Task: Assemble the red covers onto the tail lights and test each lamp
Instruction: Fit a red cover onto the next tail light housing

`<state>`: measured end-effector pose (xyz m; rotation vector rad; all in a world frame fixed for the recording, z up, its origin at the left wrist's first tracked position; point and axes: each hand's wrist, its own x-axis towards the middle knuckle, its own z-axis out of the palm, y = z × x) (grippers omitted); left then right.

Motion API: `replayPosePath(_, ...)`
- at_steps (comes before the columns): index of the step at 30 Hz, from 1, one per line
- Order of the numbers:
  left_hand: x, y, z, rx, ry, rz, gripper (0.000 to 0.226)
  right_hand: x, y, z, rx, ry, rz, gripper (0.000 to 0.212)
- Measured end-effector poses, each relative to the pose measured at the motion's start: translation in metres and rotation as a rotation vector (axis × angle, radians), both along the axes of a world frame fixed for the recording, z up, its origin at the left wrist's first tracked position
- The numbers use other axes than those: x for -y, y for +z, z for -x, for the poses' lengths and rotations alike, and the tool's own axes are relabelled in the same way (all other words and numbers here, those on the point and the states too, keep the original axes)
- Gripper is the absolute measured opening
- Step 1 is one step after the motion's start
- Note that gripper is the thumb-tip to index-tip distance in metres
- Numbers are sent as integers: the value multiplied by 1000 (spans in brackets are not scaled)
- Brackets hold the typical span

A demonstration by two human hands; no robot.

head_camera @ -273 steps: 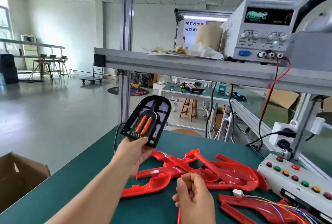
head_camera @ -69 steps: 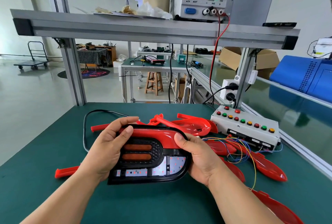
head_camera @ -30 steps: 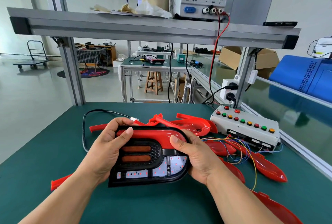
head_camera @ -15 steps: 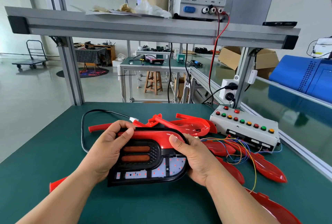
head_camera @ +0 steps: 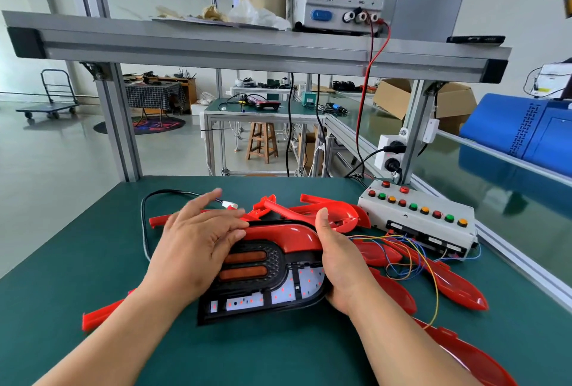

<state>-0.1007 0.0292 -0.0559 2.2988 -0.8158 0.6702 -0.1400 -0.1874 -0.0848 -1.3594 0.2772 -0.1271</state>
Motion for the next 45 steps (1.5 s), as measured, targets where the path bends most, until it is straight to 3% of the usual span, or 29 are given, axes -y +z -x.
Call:
replayPosePath(2,0,3,1,40,-41,-66,36,2,-1,-1,-21,-36,28,75)
replayPosePath(6,-2,2,-1,-83,-102,-57,25,3,-4,-2,-56,-82,45,79)
replayPosePath(10,-1,-2,1,-11,-102,-31,16,2,-5,-4,-68,-103,45,81)
replayPosePath(13,2,2,6,50,-88,-45,24,2,-5,-4,-76,-110,41,81)
replayPosePath(19,-6,14,6,-10,-128,-77,26,3,-6,-5,-94,-109,0,82)
replayPosePath(25,-6,15,7,34,-119,-101,25,5,-6,-5,-79,-67,-43,71)
replayPosePath(32,-14,18,4,24,-112,-83,20,3,-5,-6,-97,-54,-107,76)
replayPosePath(45,-5,14,5,30,-106,-73,25,3,-4,-3,-56,-22,-74,68)
